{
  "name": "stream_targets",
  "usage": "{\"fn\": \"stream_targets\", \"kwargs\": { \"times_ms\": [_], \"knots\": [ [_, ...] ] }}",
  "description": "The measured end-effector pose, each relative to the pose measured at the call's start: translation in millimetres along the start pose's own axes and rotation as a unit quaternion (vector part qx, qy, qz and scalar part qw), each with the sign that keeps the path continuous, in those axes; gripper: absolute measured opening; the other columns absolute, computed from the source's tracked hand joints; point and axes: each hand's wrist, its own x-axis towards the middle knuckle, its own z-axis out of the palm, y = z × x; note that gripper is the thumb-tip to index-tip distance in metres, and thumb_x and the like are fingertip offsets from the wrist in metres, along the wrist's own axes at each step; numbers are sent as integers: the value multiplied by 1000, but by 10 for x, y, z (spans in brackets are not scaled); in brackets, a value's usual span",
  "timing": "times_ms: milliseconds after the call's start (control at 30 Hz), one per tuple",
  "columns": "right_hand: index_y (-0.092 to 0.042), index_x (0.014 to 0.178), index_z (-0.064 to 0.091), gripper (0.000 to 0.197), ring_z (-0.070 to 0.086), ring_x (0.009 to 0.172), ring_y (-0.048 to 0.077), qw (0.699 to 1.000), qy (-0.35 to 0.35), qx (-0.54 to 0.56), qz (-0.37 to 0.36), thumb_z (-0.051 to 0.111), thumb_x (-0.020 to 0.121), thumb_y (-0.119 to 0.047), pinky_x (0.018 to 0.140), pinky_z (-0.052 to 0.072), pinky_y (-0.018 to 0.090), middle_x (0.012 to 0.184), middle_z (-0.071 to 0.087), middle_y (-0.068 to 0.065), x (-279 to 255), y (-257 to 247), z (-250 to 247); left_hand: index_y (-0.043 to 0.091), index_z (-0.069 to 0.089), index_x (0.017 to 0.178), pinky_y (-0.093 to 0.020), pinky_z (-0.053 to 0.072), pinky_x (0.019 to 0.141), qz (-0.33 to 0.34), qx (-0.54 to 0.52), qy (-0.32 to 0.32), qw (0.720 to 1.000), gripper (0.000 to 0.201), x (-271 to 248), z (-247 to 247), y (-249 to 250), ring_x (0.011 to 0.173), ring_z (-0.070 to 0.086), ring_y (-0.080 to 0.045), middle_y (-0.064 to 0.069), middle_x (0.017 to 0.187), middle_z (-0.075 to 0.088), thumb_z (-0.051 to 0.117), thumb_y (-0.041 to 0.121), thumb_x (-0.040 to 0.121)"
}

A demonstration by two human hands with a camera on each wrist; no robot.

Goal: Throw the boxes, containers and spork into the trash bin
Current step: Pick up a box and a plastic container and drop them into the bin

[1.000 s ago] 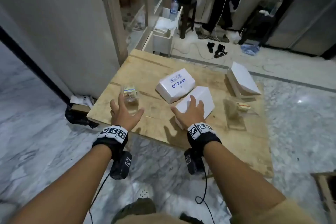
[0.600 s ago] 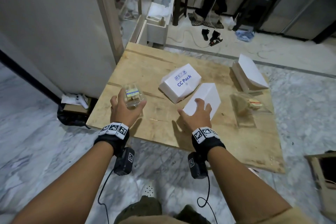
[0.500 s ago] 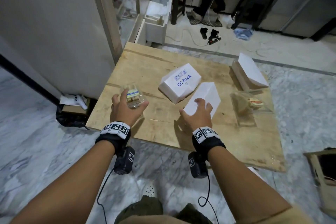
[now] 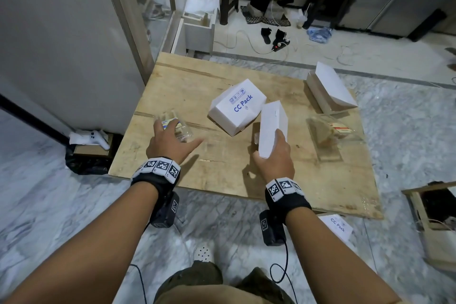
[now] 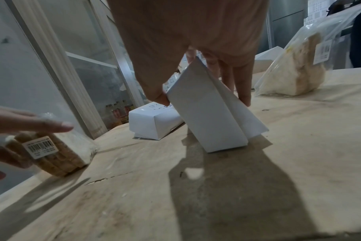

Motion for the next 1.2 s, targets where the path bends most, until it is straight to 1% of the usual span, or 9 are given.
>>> {"fn": "stream_targets", "kwargs": {
  "times_ms": [67,200,433,633,800,866,933,1000,1200],
  "knots": [
    [-29,144,26,81,56,114,34,1000,4,1,0,67,74,-35,85,51,45,135,50,6,12,7,-6,32,52,128,-43,48,87,11,-16,13,1000,72,30,-2,-53,111,59,-34,-2,147,33,73,57,64],
    [-27,144,27,82,56,112,35,1000,11,-1,-8,67,74,-32,83,51,44,132,54,6,46,57,-41,27,59,126,-40,47,89,42,-51,34,997,52,60,1,-136,115,56,-33,-3,143,43,69,32,75],
    [-27,139,35,69,57,106,31,999,31,19,-38,66,78,-34,73,44,35,122,58,4,74,173,-147,13,63,122,-37,46,93,105,-75,67,989,42,-16,5,-213,116,56,-33,-10,139,50,64,13,80],
    [-24,138,37,68,55,109,27,996,40,53,-58,68,78,-30,78,46,36,124,57,3,-14,215,-276,8,64,119,-34,43,97,140,-104,80,981,35,-63,5,-258,118,56,-31,-13,134,54,63,12,84],
    [-29,138,35,71,58,101,28,994,40,83,-59,67,75,-32,80,53,41,122,58,1,-77,315,-402,7,64,118,-30,42,99,165,-127,81,975,36,-185,1,-176,117,56,-30,-13,131,57,61,6,83],
    [-29,140,35,72,58,101,25,992,42,96,-66,68,76,-32,81,53,39,123,58,0,-104,369,-489,7,65,117,-29,42,99,181,-139,86,970,34,-262,18,-104,116,57,-30,-13,129,58,63,7,83],
    [-29,139,37,69,57,99,22,990,48,111,-68,69,77,-31,77,50,33,121,58,-2,-139,437,-613,7,66,115,-34,47,99,202,-151,86,964,32,-339,51,-10,114,59,-30,-13,128,59,65,9,83],
    [-29,137,39,67,57,98,21,988,52,128,-72,69,77,-30,75,48,31,118,58,-4,-178,536,-767,6,67,113,-41,51,94,226,-165,78,957,31,-439,90,122,110,60,-31,-14,124,61,66,8,82],
    [-33,134,41,62,57,94,19,980,74,165,-81,69,79,-28,69,45,24,111,58,-6,-303,1040,-1349,7,69,109,-46,54,86,284,-189,67,938,30,-864,371,668,105,63,-31,-14,120,63,69,5,79]
  ]
}}
